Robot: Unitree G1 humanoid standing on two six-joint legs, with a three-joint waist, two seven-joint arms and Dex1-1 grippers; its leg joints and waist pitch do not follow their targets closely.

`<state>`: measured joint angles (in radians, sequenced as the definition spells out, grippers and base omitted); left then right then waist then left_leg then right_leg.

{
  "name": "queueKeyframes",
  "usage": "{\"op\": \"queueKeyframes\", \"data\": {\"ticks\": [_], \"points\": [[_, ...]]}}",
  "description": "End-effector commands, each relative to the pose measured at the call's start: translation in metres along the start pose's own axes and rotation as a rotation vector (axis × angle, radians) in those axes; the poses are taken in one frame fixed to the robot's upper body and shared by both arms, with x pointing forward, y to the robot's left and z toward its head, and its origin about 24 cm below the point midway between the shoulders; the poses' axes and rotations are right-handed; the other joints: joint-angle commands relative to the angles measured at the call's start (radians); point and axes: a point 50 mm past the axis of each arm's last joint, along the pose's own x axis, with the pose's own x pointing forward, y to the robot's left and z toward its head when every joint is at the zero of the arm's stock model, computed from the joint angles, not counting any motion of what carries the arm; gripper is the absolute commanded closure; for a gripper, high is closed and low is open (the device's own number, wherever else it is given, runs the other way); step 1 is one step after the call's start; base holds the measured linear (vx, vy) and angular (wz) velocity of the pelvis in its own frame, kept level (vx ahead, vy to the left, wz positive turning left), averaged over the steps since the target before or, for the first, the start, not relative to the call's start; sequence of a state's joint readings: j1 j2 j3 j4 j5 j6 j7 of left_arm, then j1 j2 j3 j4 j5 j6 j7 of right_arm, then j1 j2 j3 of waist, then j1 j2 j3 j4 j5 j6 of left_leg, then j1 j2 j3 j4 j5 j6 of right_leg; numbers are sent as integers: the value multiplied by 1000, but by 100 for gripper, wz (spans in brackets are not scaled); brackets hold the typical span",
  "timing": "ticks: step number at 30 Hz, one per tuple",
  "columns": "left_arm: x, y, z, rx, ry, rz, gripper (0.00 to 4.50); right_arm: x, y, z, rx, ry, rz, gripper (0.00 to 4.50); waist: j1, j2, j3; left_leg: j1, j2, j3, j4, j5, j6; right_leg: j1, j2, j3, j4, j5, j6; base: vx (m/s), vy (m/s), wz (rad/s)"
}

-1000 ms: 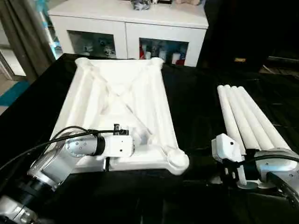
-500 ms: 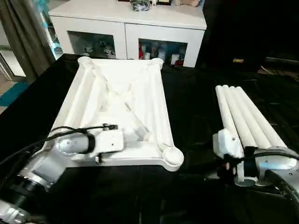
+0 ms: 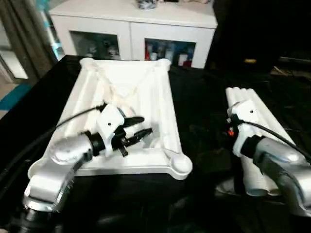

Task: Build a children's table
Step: Move table base

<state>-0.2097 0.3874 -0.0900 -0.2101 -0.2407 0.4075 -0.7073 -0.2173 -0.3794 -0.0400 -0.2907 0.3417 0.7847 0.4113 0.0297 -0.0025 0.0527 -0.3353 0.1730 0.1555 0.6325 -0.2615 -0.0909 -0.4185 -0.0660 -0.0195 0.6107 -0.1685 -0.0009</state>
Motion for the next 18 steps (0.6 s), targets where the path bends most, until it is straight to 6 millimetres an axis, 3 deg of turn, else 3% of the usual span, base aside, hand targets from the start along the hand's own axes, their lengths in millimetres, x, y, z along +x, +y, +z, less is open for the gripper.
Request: {"op": "queueKeyframes", "data": {"ticks": [1,2,3,4,5,9,12,14,18], "points": [[1,7,-2,-5,27,86,234,1,-11,0,13,55,-138,10,-1,13,-52,-16,26,-5,-93,-114,0,59,-43,34,-70,-272,-202,0,0,0],[1,7,-2,-5,30,89,234,2,-11,0,11,59,-142,10,-1,13,-52,-16,26,-5,-93,-114,0,59,-43,34,-70,-272,-202,0,0,0],[1,4,-4,6,45,98,234,1,-11,-1,3,93,-178,10,-1,2,-51,-17,26,-4,-93,-105,0,59,-40,37,-73,-271,-187,0,0,0],[3,-1,-3,7,44,79,234,0,-14,-1,11,105,-207,10,2,-1,-52,-18,25,-5,-92,-87,1,61,-40,39,-72,-263,-177,0,0,0],[4,-7,0,-2,34,44,234,0,-17,0,32,111,-229,10,6,4,-54,-17,24,-5,-93,-66,0,61,-40,39,-68,-247,-175,0,0,0],[3,-21,13,-56,-6,-83,234,-1,-31,6,57,134,-315,10,7,7,-55,-17,23,-4,-92,-28,-7,62,-38,37,-58,-168,-197,0,0,0],[1,-28,16,-70,-10,-159,234,-2,-39,6,49,180,-378,10,7,8,-54,-15,21,-2,-92,-35,-10,60,-34,36,-58,-173,-201,0,0,0],[-2,-33,16,-78,13,-216,234,-7,-44,5,24,260,-435,10,5,19,-53,-13,20,-1,-91,-42,-17,60,-33,37,-59,-176,-197,0,0,0],[0,-37,12,-76,44,-245,234,-18,-46,6,89,327,-432,10,6,15,-55,-13,20,-1,-90,-32,-15,65,-32,38,-58,-156,-194,0,0,0]]}}
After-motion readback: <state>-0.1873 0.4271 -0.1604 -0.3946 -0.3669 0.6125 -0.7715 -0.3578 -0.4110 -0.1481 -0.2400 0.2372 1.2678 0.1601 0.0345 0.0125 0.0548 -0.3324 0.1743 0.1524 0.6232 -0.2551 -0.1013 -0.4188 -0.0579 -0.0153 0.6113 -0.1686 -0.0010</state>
